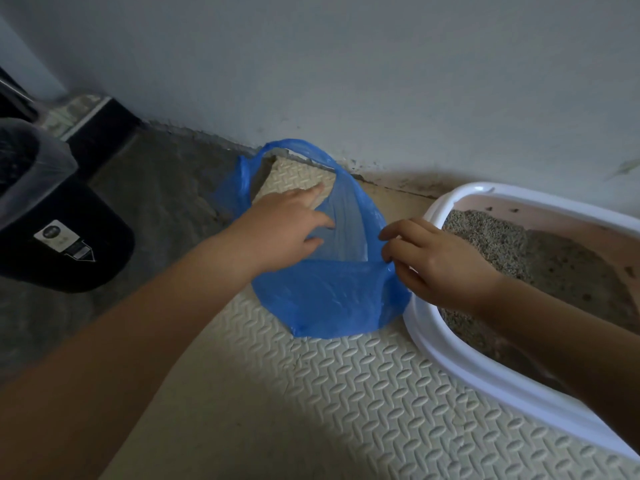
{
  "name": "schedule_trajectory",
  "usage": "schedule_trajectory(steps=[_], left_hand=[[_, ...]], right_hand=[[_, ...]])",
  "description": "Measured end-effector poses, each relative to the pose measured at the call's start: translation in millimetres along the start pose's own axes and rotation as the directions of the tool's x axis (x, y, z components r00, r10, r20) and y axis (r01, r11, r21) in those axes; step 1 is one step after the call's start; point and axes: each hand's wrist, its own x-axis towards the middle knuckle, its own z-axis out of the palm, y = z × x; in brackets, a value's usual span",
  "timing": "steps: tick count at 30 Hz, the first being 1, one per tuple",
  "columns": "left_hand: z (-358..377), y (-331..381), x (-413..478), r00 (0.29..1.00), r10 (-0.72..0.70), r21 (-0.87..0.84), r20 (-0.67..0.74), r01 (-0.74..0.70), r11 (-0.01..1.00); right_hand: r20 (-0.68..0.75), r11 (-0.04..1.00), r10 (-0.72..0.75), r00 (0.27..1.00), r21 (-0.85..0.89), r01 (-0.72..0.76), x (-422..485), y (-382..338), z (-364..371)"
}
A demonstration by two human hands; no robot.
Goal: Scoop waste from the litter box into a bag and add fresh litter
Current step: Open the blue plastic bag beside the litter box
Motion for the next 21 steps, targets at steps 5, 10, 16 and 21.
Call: schedule_trajectory(steps=[5, 10, 16, 21], left_hand=[[10.5, -3.9, 14.2, 0.997, -0.007, 0.008, 0.074, 0.007, 1.000], [22.6, -6.4, 13.1, 0.996, -0.036, -0.044, 0.085, 0.039, 0.998], [8.4, -6.9, 4.8, 0.993, -0.109, -0.099, -0.033, 0.106, 0.989], [-19.4, -17.0, -1.9, 0.977, -0.209, -0.023, -0.032, 0.208, 0.978]], right_hand=[[-0.014, 1.000, 0.017, 1.000, 0.016, -0.016, -7.2, 5.3, -0.7], [-0.001, 0.999, 0.002, 1.000, -0.045, -0.002, -11.9, 4.9, -3.0], [0.005, 0.993, 0.097, 0.995, -0.071, -0.096, -12.4, 6.1, 0.5], [-0.102, 0.972, 0.231, 0.967, -0.019, -0.234, 9.2, 16.8, -2.0]])
